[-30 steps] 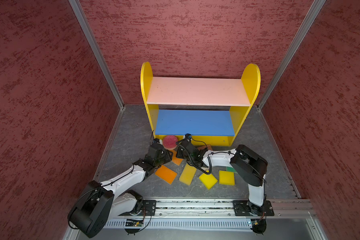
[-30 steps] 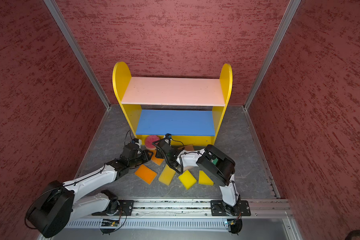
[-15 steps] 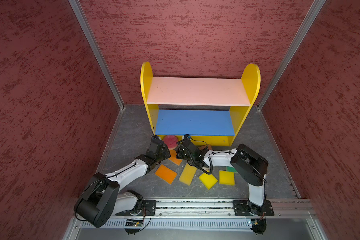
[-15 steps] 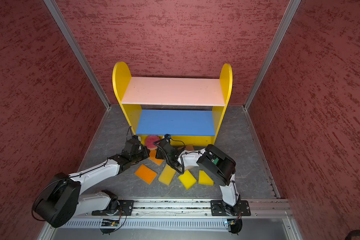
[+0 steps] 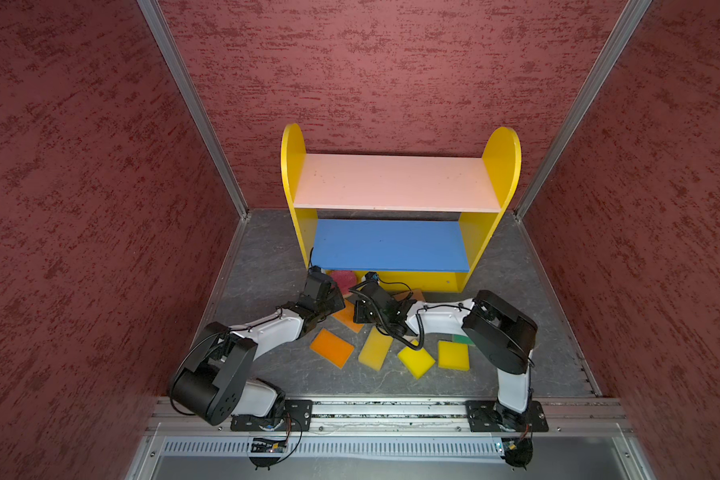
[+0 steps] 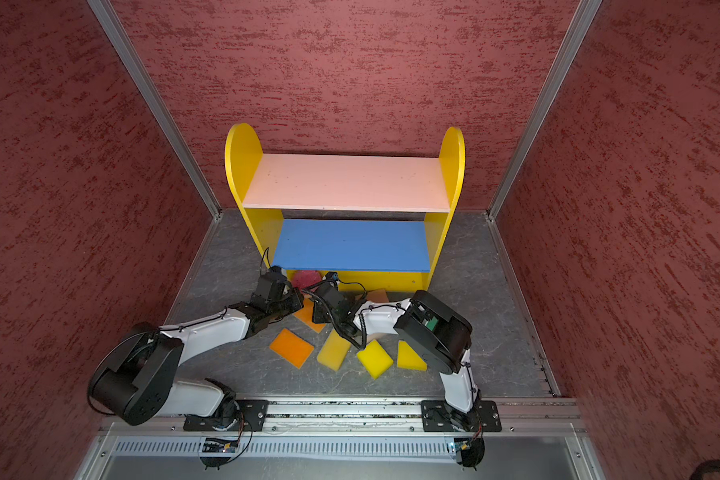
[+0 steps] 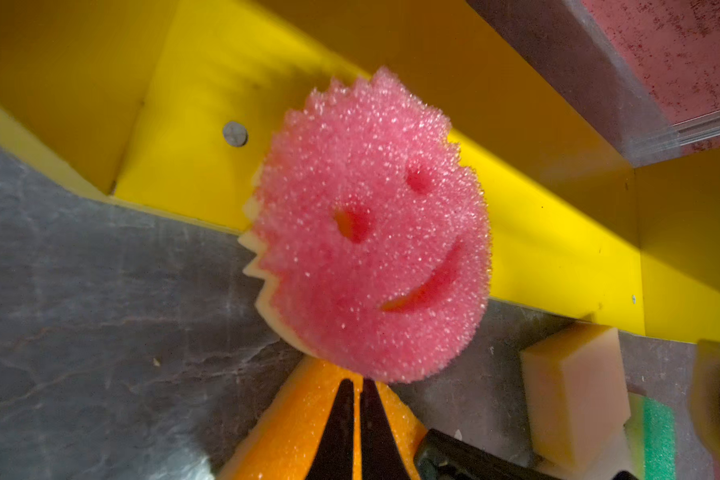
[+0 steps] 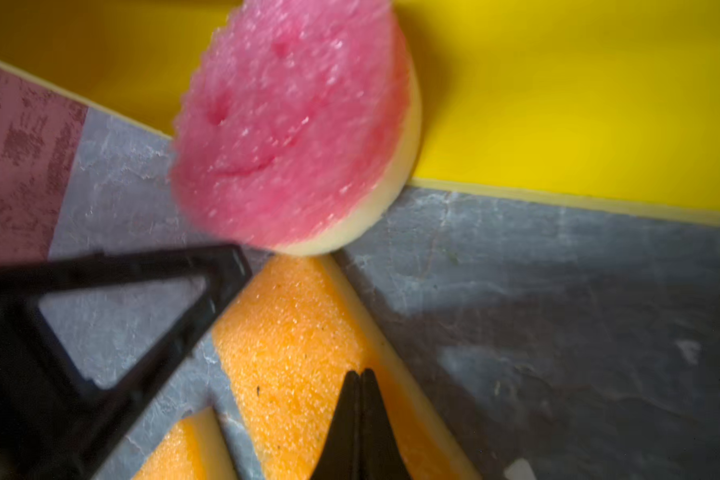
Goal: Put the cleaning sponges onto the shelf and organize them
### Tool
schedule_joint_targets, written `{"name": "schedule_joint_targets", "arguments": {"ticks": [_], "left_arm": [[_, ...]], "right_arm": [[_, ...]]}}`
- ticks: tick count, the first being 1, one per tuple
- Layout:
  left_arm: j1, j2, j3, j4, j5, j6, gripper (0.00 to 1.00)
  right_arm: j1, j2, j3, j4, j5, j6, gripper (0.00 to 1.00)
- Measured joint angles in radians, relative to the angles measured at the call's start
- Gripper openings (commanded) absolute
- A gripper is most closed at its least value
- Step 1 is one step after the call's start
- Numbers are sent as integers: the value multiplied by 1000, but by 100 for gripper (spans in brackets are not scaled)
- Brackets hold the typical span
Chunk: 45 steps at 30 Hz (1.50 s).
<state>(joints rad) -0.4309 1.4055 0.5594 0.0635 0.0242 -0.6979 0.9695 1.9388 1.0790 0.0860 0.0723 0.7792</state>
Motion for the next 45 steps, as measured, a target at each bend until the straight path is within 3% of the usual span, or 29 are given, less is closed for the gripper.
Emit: {"name": "schedule_joint_targets", "arguments": {"ticks": [16, 23, 33, 38, 45], "left_arm": [[39, 56, 23, -1, 0, 40, 8], [47, 97, 38, 41, 1, 40, 8], [39, 130, 39, 87, 9, 24, 8], [4, 40, 24, 86, 16, 10, 8], [-16, -245, -55, 40, -13, -13, 9]], "right_arm": [[23, -60, -58, -29, 11, -37, 0], [24, -143, -185, 63, -23, -37, 0], [24, -174, -222, 135, -24, -39, 0], [24, -172, -209, 126, -4, -53, 0], [24, -135, -114, 143, 71, -95, 0]]}}
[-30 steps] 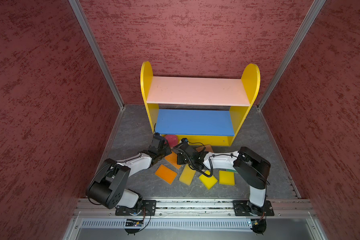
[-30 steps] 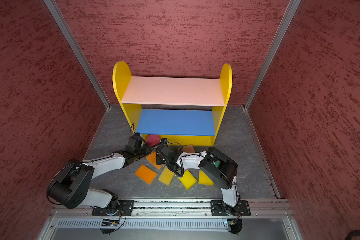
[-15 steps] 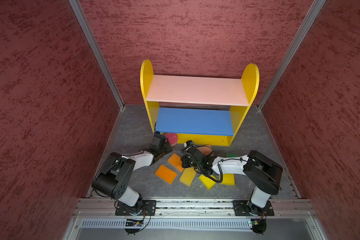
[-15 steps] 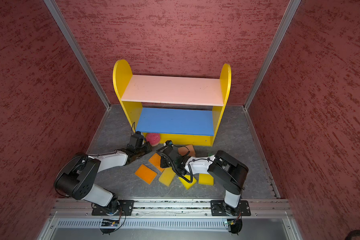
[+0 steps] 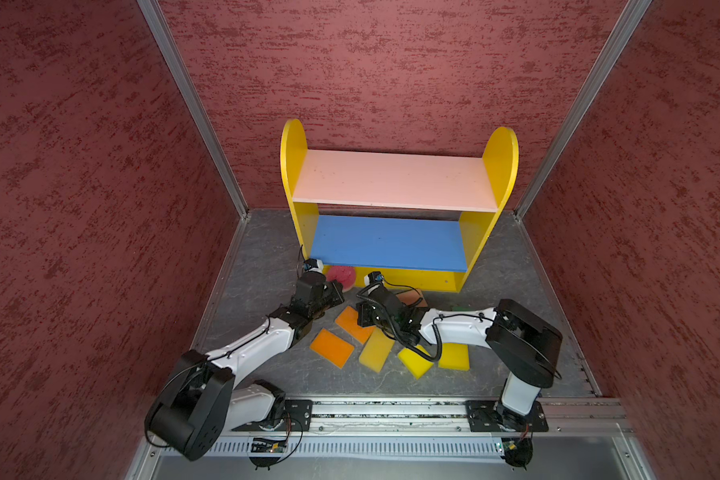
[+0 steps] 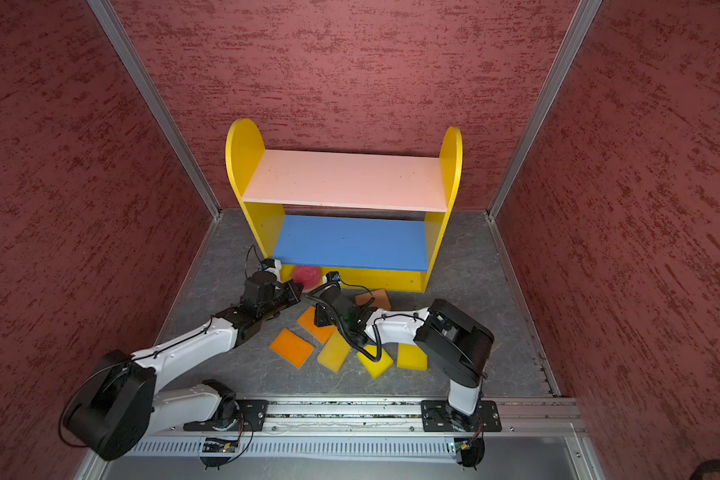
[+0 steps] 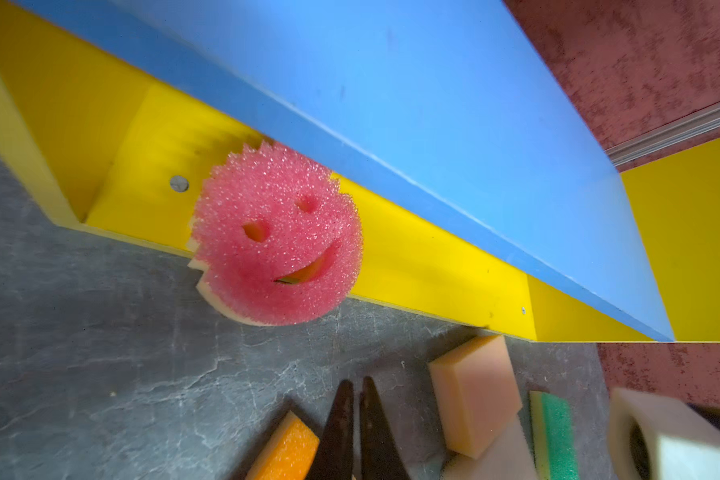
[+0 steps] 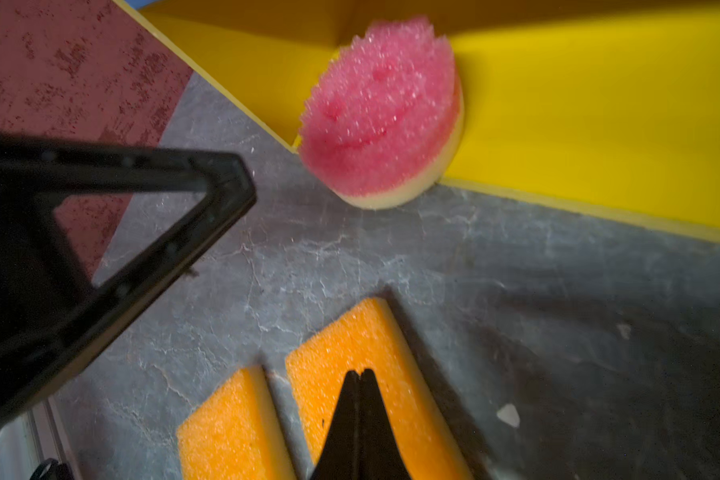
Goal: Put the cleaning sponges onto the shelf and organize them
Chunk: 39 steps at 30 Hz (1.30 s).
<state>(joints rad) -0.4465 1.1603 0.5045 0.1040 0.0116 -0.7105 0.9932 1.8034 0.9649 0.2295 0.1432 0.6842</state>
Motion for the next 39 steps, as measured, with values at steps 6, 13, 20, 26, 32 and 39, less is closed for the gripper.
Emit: {"name": "schedule_joint_targets", "arguments": {"ticks": [6, 13, 20, 26, 32, 39], "left_arm": [[16, -229, -69, -161, -77, -32, 9], [93, -375, -123, -314, -127, -69, 11], [188, -396, -139, -375, -112, -88, 11], [215, -396, -142, -378, -82, -89, 13], [230, -396, -154, -379, -61, -89, 13], [236, -396, -165, -381, -43, -89, 13]], "right_arm": [[16, 98, 84, 42, 74, -108, 0], [69, 202, 155, 77, 157, -250, 0], [79, 305, 242, 99, 192, -315, 0], [72, 391, 342, 104, 239, -345, 0], [41, 444, 430, 96, 283, -352, 0], [-4, 452, 455, 102, 306, -357, 0]]}}
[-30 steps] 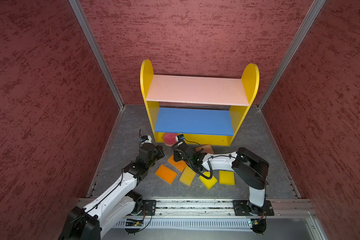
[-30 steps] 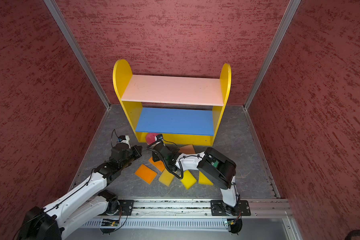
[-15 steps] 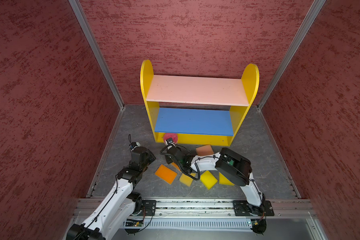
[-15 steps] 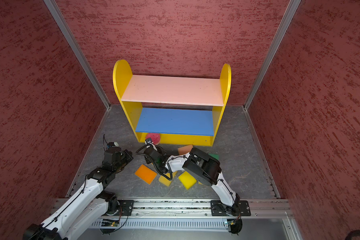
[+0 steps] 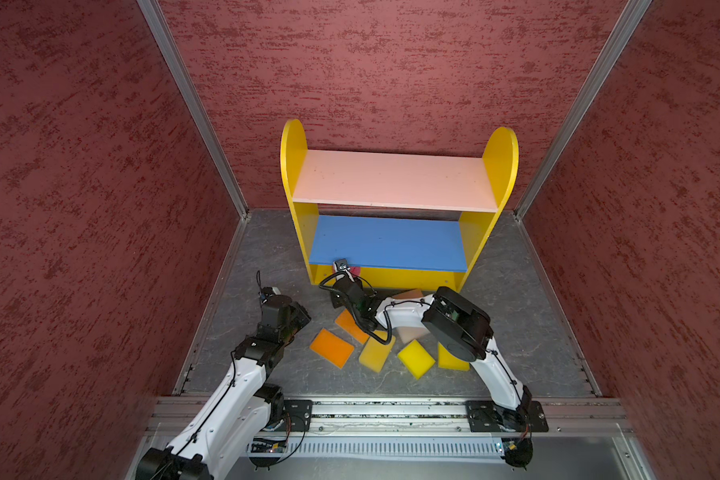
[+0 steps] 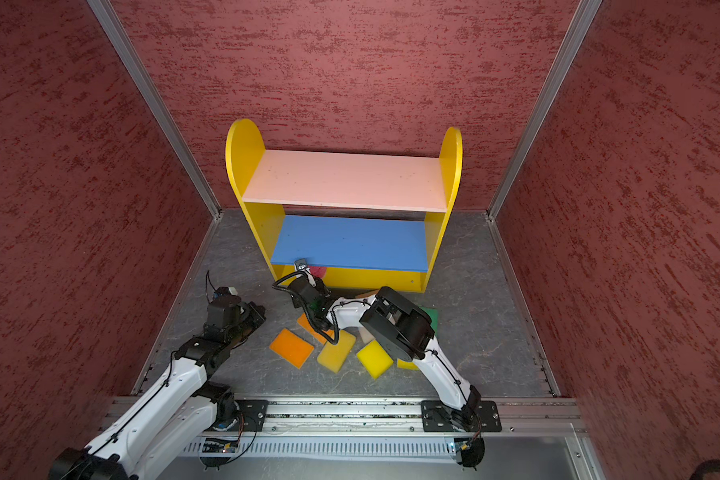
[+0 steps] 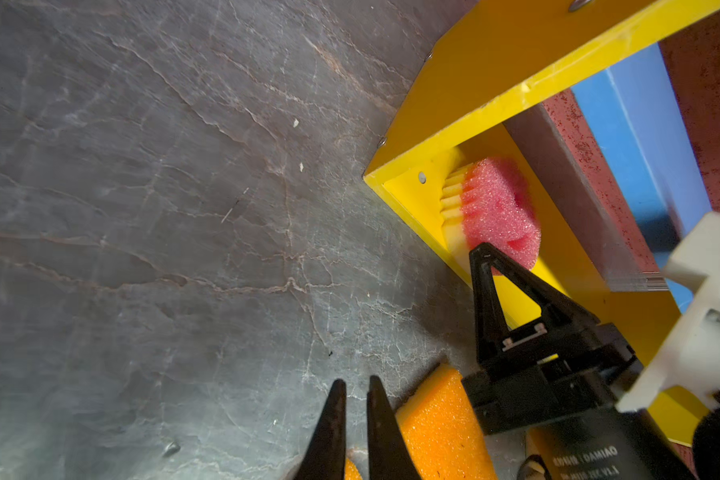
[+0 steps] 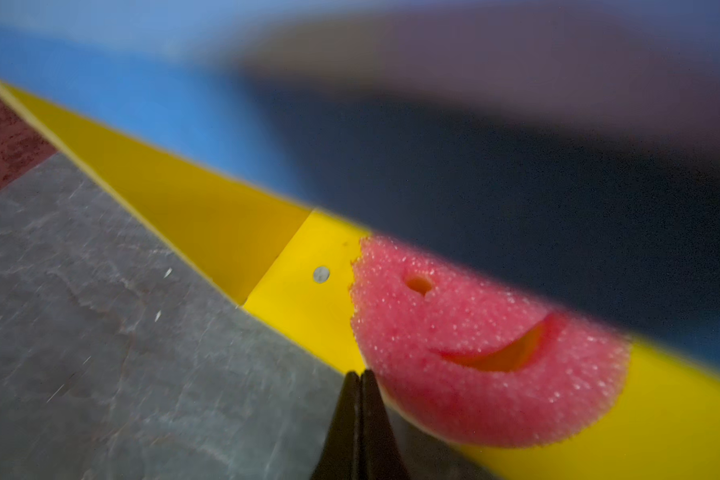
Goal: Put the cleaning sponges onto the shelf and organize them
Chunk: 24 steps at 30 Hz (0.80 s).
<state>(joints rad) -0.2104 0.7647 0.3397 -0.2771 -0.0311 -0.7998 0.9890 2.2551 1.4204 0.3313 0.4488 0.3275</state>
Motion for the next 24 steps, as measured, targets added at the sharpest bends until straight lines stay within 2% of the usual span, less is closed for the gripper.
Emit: {"name": "schedule_joint_targets", "arguments": {"ticks": [6, 7, 11, 14, 20, 21, 24], "left_arm": [[4, 7, 0, 4, 5, 0, 16], [4, 12, 0, 8, 5, -1, 19], [12, 56, 6, 30, 3, -3, 45], [40, 116, 42, 51, 4, 10, 53], [123, 211, 115, 143, 18, 23, 52], [140, 226, 120, 163, 25, 21, 50], [185, 275, 124, 210, 37, 5, 34]], "right_arm": [[-4, -1, -10, 10, -12, 11, 0], [-3, -4, -21, 14, -18, 14, 0], [-2, -65, -116, 16, -56, 52, 0], [-3, -156, -219, -5, -76, 93, 0], [-4, -383, -358, -69, -108, 196, 0], [-4, -416, -377, -77, -109, 217, 0], [-5, -510, -446, -109, -109, 287, 0]]}}
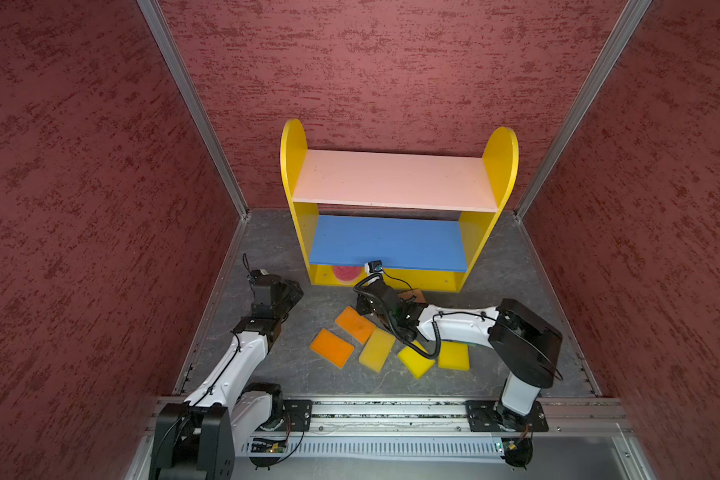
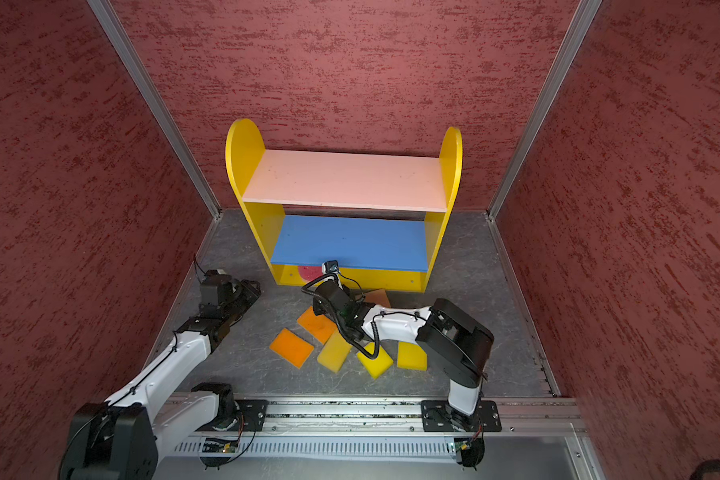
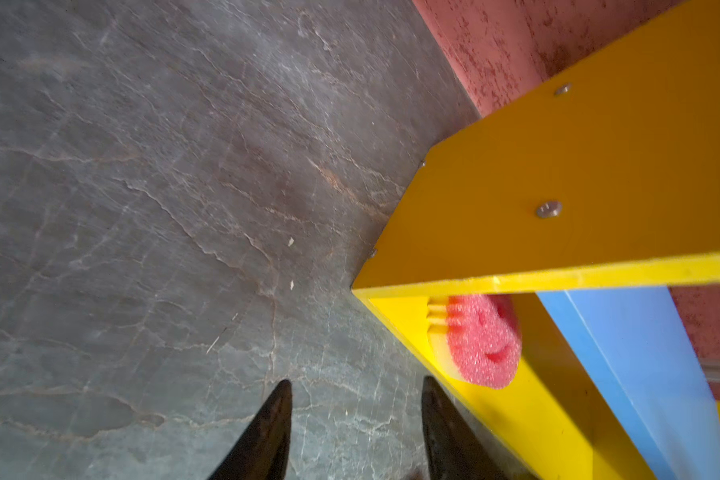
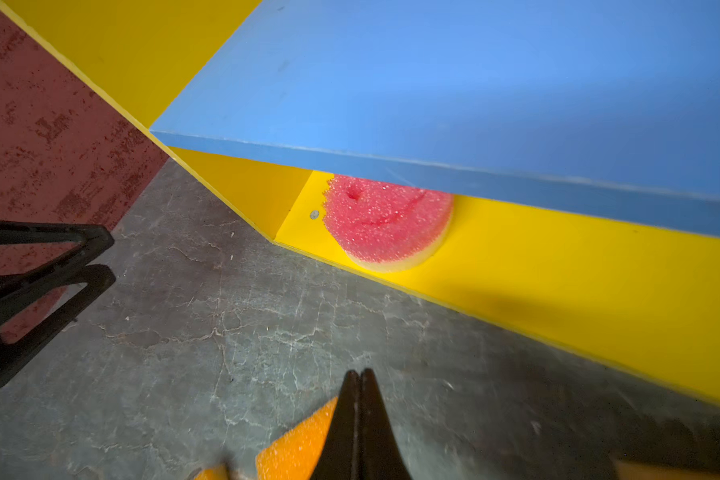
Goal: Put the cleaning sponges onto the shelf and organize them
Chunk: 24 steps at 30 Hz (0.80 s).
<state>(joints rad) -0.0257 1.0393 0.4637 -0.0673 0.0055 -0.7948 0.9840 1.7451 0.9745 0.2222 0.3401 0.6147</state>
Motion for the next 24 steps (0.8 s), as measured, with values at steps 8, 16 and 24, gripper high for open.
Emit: {"name": "schedule_joint_targets", "arguments": {"ticks": [8, 16, 24], "left_arm": [[76, 180, 14, 123, 38, -43, 29], [76, 347, 79, 235, 66, -70, 28], [60, 439, 130, 281, 64, -72, 23]], "right_arm": [[-55, -250, -254, -153, 3, 202, 0], [-132, -527, -357, -423, 2, 376, 0], [-409, -789, -451, -579, -62, 414, 0]]}}
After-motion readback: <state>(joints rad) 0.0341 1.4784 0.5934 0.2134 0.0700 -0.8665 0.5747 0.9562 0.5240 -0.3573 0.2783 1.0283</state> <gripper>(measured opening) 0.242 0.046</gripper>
